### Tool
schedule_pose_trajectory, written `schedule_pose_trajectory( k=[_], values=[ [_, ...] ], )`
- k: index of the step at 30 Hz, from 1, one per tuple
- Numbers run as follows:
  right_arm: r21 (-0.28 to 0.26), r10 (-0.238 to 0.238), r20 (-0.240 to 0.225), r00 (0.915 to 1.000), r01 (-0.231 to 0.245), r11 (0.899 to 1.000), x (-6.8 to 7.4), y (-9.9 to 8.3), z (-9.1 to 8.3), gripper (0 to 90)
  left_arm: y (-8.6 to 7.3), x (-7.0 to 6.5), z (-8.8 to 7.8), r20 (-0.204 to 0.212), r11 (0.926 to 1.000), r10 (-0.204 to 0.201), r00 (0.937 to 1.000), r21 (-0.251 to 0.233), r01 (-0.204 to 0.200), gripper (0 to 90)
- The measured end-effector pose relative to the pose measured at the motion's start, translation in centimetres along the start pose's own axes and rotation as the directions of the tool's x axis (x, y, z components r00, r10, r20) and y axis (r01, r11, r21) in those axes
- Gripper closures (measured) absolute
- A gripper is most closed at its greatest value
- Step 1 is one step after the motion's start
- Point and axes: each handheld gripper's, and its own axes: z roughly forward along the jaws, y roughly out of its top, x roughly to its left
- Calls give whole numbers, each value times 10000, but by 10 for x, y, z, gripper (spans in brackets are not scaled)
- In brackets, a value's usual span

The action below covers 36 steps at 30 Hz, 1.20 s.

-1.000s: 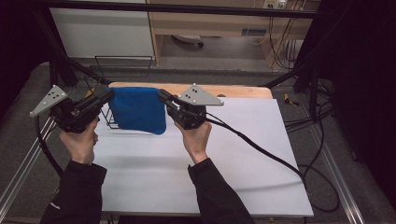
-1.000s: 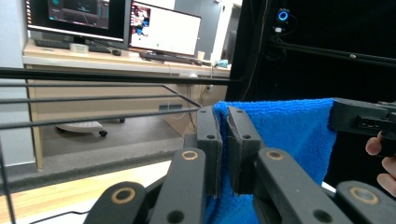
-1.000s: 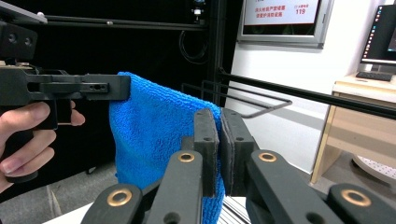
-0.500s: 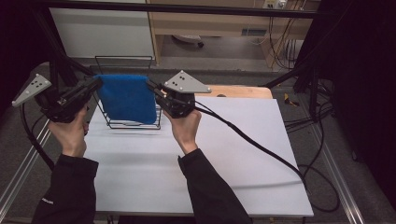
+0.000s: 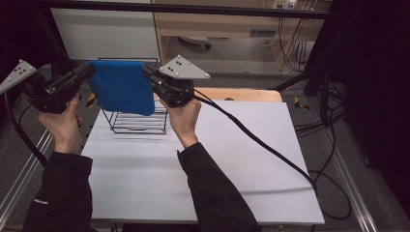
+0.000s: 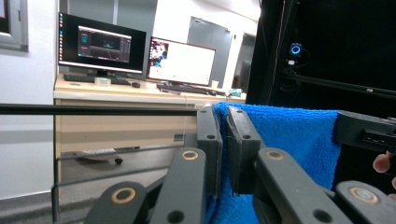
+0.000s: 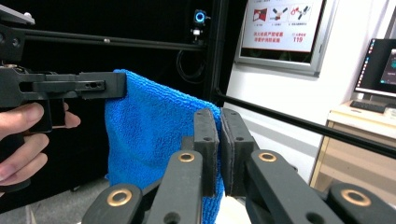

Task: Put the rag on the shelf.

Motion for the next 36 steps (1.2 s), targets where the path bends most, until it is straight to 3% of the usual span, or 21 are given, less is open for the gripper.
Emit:
schedule_pose_trajectory(
  k=[10, 21, 30, 36],
  values=[
    [-90, -133, 172, 9998, 134, 9999, -3, 15, 13, 865, 15, 7, 6, -192, 9998, 59, 9998, -164, -63, 842],
    [-101, -380, 272, 9989, 383, 9992, -1, 32, 33, 866, 25, 23, 10, -310, 9987, -215, 9993, -463, 201, 842],
    [-106, -307, 312, 9990, 311, 9995, -5, 39, 46, 866, 33, 33, 17, -332, 9972, -471, 9983, -598, 450, 842],
    [-101, -237, 308, 9992, 240, 9997, -10, 42, 54, 866, 39, 37, 25, -486, 9981, -374, 9981, -506, 349, 842]
  ],
)
